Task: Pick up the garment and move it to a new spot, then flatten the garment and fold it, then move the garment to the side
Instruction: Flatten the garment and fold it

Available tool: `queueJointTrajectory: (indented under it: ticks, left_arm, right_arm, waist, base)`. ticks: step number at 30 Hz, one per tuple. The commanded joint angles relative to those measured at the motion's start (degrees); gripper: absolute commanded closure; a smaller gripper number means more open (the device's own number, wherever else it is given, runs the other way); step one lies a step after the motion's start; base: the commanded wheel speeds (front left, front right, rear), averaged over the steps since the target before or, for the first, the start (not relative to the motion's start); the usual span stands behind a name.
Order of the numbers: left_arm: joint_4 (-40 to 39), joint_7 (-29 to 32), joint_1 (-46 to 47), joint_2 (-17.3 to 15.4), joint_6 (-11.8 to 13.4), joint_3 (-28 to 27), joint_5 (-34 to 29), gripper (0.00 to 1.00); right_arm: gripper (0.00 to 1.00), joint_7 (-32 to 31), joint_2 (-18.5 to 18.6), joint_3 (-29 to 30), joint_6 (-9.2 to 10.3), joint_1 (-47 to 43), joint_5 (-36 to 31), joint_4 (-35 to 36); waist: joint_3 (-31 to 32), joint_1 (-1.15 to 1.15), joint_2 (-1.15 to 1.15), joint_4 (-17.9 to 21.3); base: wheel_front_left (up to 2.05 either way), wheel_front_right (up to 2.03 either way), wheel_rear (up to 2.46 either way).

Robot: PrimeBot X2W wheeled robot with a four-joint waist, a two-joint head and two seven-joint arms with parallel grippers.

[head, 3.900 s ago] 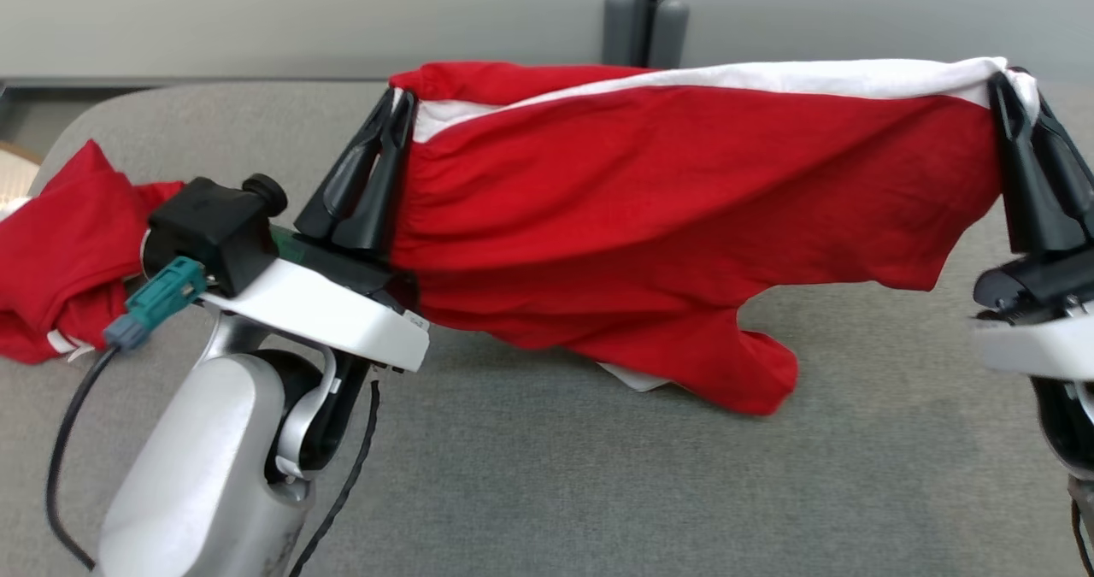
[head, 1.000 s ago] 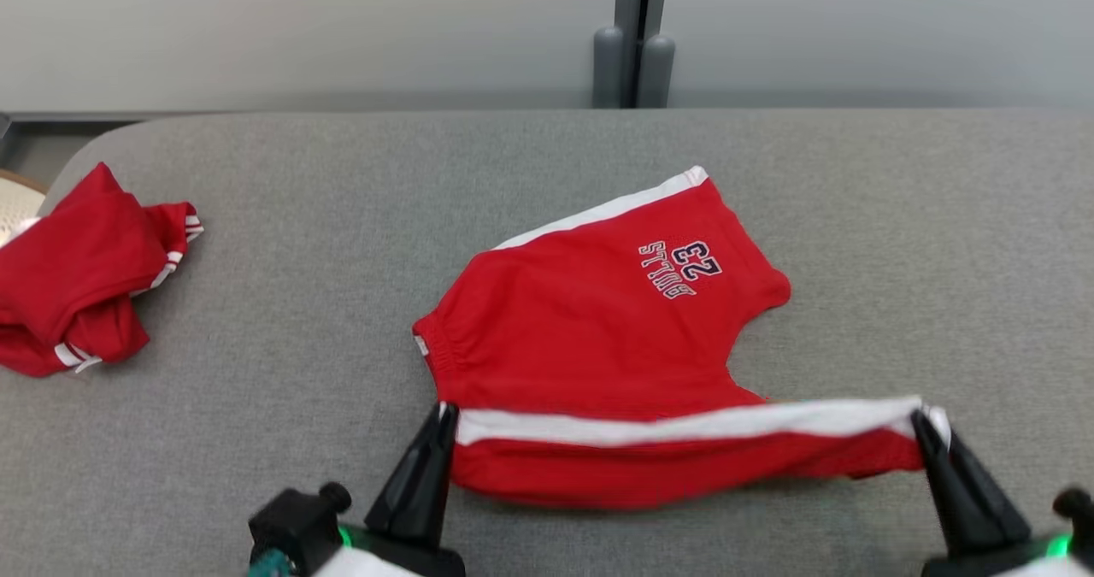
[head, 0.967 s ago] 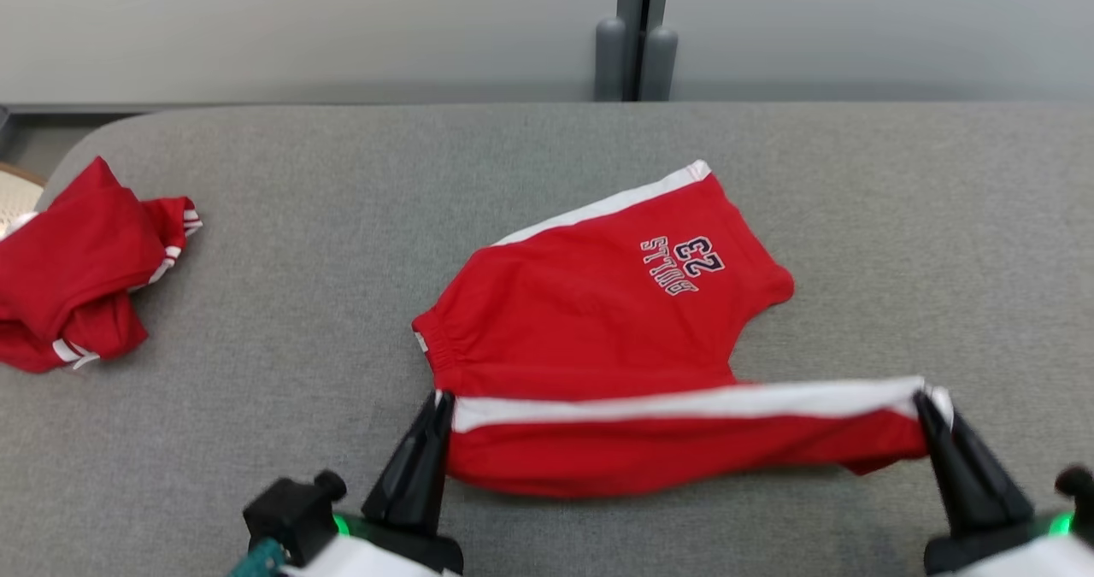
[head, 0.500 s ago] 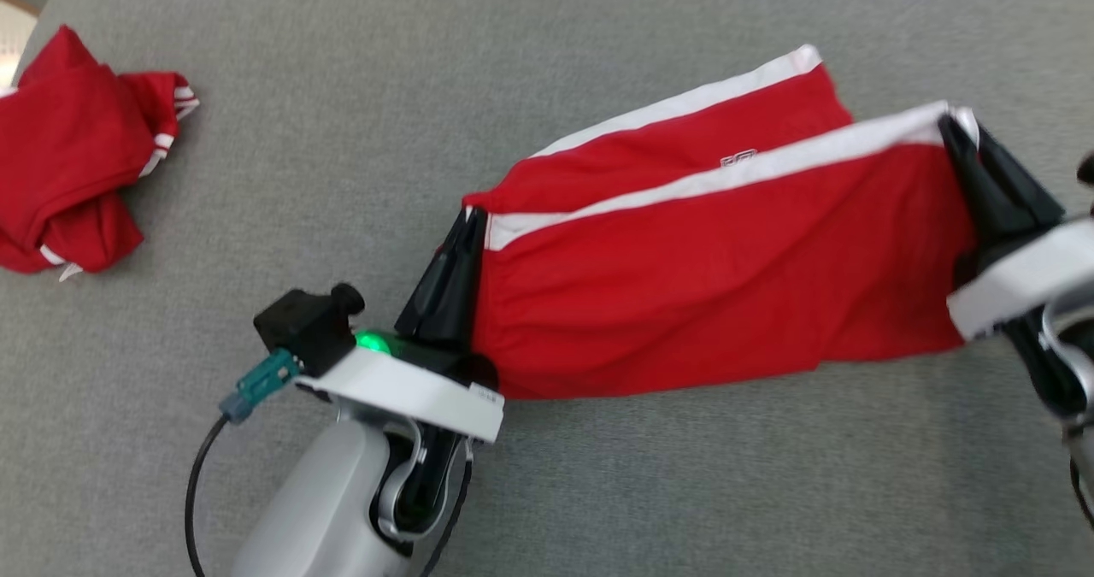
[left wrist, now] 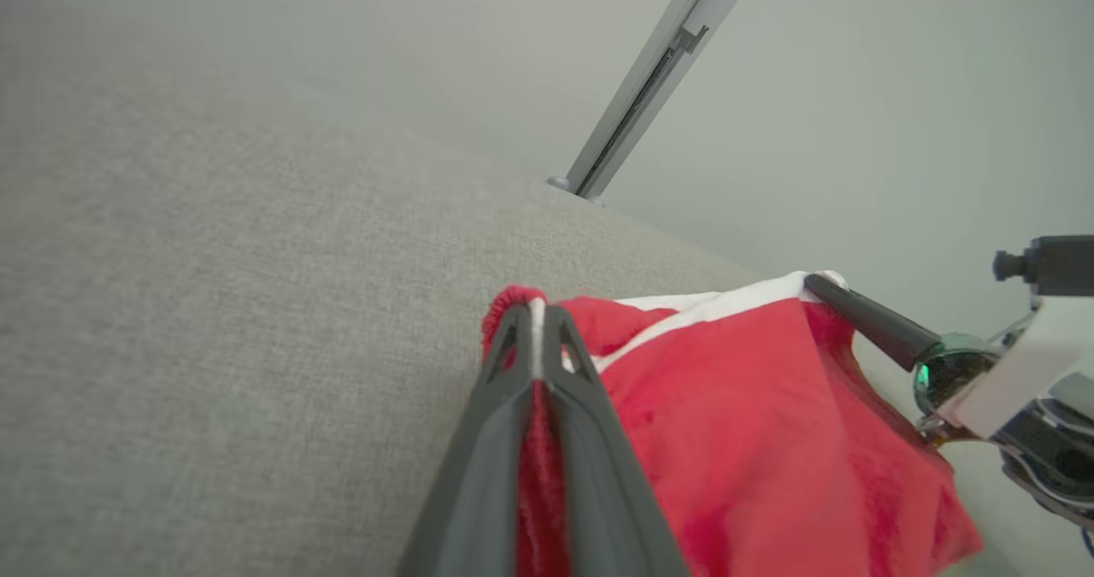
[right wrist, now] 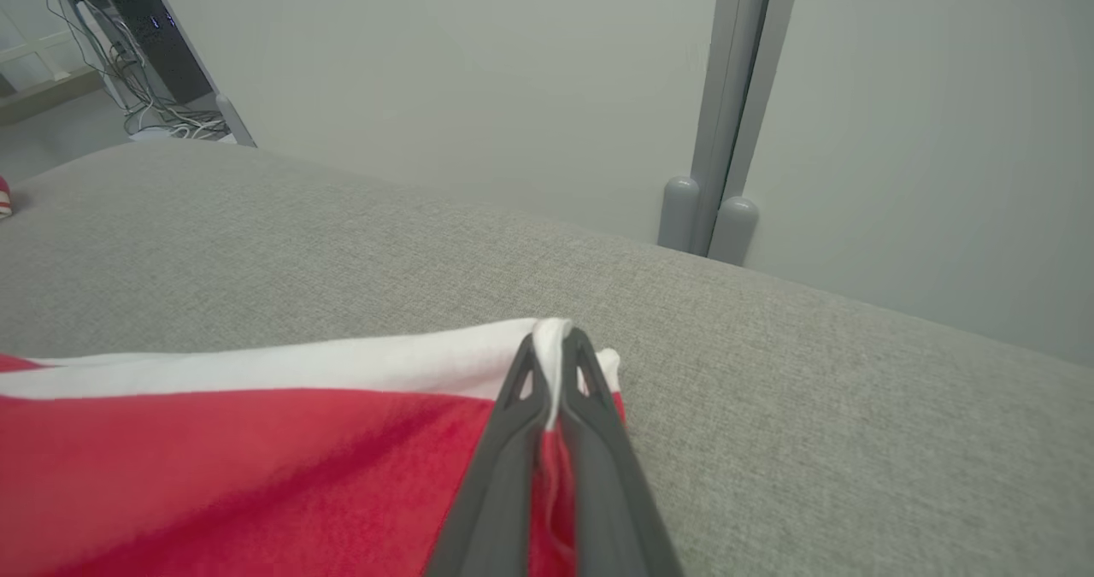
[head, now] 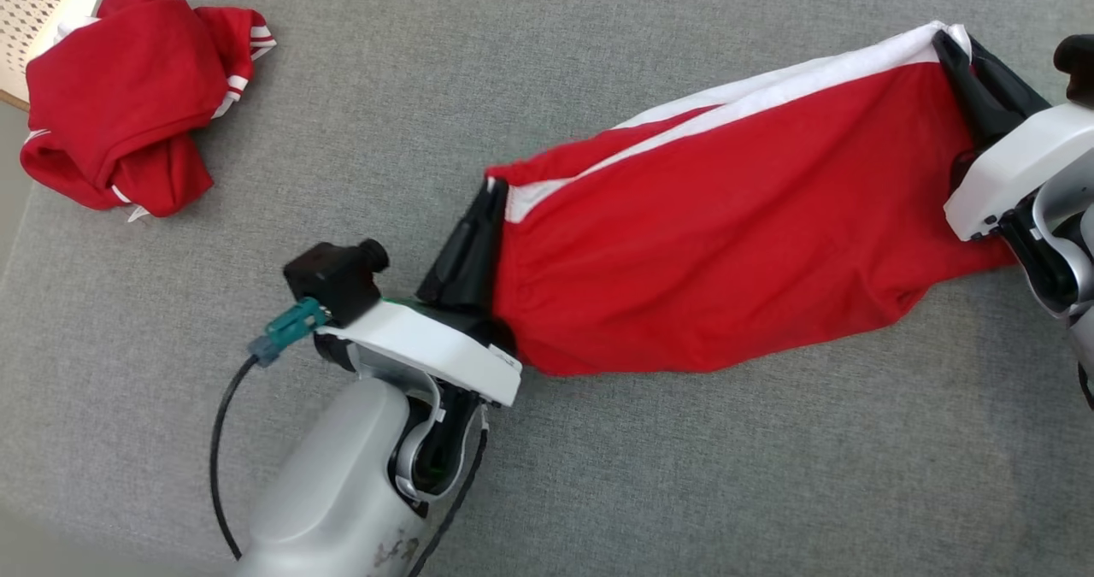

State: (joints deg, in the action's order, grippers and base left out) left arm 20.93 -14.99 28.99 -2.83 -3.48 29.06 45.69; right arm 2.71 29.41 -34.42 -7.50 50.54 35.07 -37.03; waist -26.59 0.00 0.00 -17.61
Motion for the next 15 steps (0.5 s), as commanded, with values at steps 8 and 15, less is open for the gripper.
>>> queueJointTrajectory:
  ticks: [8,15]
  left_arm:
    - [4.38,-0.25,1.08,-0.25,2.66,-0.22,-2.49,0.00]
    - [-2.99,-0.26,-3.81,-1.32,7.85,-7.96,-16.76,0.00]
  right_arm:
    - [0.00,10.76,-2.39,0.04,0.03,-1.96,1.33,-4.74]
    - [0.00,12.53,-5.21,8.79,0.03,-10.49,-3.23,4.62]
  waist:
    - [2.77,0.00,0.00,2.24]
    - [6.30,0.00,0.00,5.85]
  base:
    - [0.00,0.00,0.00]
    - [0.00,0.00,0.00]
